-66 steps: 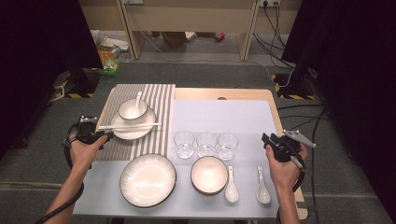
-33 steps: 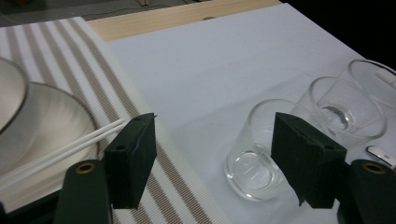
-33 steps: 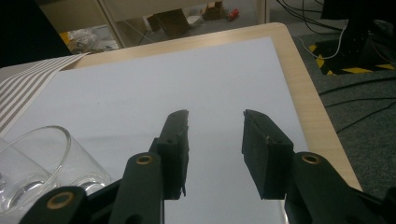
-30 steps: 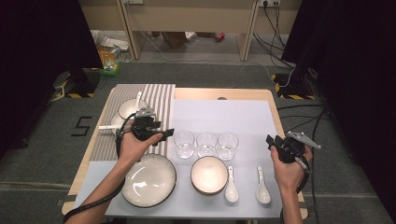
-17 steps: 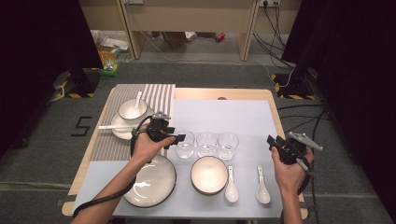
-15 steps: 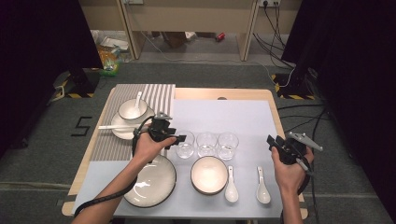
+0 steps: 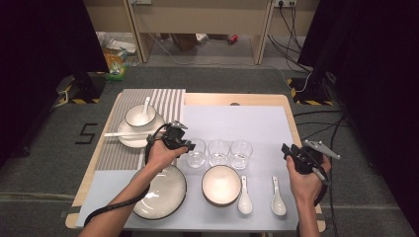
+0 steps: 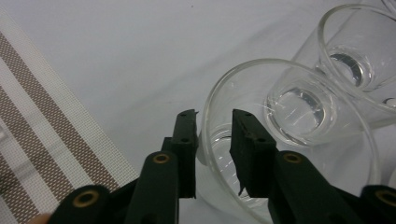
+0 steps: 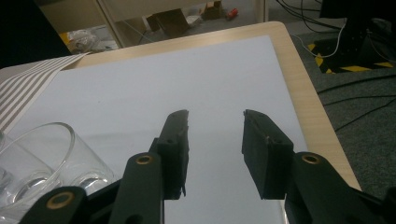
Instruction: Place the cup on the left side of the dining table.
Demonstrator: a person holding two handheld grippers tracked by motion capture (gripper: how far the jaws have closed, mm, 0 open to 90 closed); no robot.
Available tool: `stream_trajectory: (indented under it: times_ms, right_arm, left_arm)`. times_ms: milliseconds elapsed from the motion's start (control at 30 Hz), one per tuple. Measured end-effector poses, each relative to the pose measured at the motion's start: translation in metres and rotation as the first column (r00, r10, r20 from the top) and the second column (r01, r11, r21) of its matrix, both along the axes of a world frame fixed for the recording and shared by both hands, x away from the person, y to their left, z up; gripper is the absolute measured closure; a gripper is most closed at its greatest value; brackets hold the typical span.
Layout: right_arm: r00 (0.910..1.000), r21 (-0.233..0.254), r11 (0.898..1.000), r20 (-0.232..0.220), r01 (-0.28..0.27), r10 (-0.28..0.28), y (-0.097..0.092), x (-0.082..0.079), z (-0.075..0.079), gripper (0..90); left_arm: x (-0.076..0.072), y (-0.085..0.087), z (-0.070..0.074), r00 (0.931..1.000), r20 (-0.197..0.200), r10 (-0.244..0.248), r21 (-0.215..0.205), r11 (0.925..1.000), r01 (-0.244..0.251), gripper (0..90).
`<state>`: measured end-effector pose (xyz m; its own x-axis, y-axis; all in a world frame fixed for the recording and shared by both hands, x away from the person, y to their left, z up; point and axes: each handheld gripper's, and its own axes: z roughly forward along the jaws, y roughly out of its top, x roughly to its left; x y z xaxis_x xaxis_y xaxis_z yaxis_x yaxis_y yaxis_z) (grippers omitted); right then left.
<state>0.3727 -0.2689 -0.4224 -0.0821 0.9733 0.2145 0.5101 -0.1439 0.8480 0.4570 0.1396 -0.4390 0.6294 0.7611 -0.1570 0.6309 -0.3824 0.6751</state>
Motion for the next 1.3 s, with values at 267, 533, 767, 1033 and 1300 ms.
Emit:
stream_trajectory:
  times_ms: [267,533,767,1033,1300]
  right_arm:
    - [1.0,-0.004,1.0,-0.01,-0.001,0.001,0.001,0.0,-0.001,61.3]
    - [1.0,0.002,1.0,-0.004,0.0,0.0,0.0,0.0,-0.001,61.4]
    - [1.0,-0.005,1.0,-0.006,-0.001,0.001,0.002,0.0,-0.001,61.3]
    - [1.0,-0.009,1.0,0.0,-0.002,0.002,0.001,0.0,0.001,61.3]
    - [1.0,-0.008,1.0,0.002,0.001,-0.001,0.002,-0.001,0.001,61.3]
  left_arm:
    - [-0.003,-0.002,0.002,0.9993,0.036,0.0,0.045,0.999,-0.002,80.0]
    - [-0.009,0.006,0.0,0.9986,0.051,0.017,0.005,0.9998,-0.017,80.5]
    - [-0.014,0.018,0.001,0.9972,0.068,0.03,-0.029,0.9992,-0.028,80.7]
    - [-0.02,0.034,0.018,0.9923,0.109,0.06,-0.087,0.9949,-0.051,80.9]
    - [-0.024,0.052,0.028,0.9857,0.143,0.089,-0.089,0.993,-0.077,81.1]
